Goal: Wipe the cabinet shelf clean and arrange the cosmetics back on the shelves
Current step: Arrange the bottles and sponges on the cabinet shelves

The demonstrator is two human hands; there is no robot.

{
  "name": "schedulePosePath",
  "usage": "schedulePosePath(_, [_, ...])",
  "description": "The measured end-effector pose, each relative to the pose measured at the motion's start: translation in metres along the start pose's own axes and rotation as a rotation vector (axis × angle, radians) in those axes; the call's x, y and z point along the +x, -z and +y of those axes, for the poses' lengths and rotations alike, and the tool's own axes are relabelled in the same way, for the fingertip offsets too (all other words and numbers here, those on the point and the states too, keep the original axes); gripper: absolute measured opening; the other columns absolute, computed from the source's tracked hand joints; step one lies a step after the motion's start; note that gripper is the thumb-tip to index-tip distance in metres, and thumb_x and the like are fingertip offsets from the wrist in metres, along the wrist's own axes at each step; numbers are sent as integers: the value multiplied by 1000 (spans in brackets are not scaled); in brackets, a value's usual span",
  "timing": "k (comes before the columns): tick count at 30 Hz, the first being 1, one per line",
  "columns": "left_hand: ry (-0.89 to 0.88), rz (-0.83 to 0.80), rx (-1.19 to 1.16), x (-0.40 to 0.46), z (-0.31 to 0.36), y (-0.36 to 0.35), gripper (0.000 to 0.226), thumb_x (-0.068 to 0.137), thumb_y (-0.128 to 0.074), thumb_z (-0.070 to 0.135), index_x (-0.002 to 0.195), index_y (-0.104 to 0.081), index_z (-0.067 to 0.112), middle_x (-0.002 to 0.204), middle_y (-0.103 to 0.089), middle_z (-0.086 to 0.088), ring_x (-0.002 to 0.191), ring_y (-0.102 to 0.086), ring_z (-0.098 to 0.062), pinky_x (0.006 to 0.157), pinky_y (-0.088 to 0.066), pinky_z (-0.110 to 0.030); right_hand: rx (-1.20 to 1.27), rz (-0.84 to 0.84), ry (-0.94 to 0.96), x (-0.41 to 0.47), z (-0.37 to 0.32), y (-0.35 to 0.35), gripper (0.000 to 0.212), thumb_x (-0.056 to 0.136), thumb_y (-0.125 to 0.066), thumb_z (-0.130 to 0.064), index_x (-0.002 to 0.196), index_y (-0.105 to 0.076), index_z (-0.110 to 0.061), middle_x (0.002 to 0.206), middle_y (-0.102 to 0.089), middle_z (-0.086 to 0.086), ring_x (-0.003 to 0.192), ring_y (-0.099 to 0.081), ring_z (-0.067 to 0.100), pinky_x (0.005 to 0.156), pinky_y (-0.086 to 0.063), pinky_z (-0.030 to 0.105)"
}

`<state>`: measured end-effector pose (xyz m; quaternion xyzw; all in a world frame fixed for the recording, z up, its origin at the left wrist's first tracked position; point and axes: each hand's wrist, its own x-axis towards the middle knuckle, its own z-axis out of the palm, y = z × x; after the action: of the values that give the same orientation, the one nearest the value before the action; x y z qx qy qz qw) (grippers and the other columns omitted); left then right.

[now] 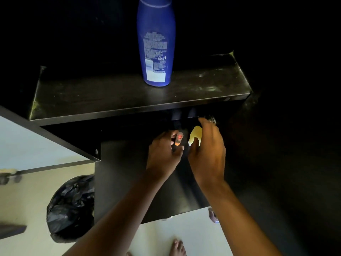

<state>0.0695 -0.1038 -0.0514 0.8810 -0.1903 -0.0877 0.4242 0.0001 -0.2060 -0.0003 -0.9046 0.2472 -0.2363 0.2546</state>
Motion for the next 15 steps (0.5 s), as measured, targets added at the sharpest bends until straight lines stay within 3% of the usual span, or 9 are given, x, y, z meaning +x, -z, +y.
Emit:
schedulePosePath(5, [-11, 28, 69, -1, -5, -9, 16, 88, -74, 30, 102, -71, 23, 96, -73, 7, 87, -69, -6, 77, -56, -25, 4, -25, -14, 1, 2, -7, 61, 83, -74, -1, 140, -54, -11, 132, -65, 9, 120, -64, 30, 99, -52, 38])
schedulePosePath(9, [-1, 42, 79, 5, -7, -7, 9, 91, -74, 28, 98, -73, 24, 95, -75, 9, 84, -69, -3, 70, -44, -6, 21, 10, -33, 2, 6, -15, 51, 87, -73, -2, 134, -57, -14, 112, -72, 10, 98, -71, 31, 81, -60, 44])
schedulePosePath(15, [63, 110, 126, 10, -21, 12, 12, 96, -67, 35, 97, -71, 25, 90, -74, 9, 80, -69, -1, 77, -55, -21, 169, 34, -74, 6, 2, -28, 32, 91, -73, -8, 121, -64, -17, 108, -70, 0, 93, -68, 15, 76, -61, 37])
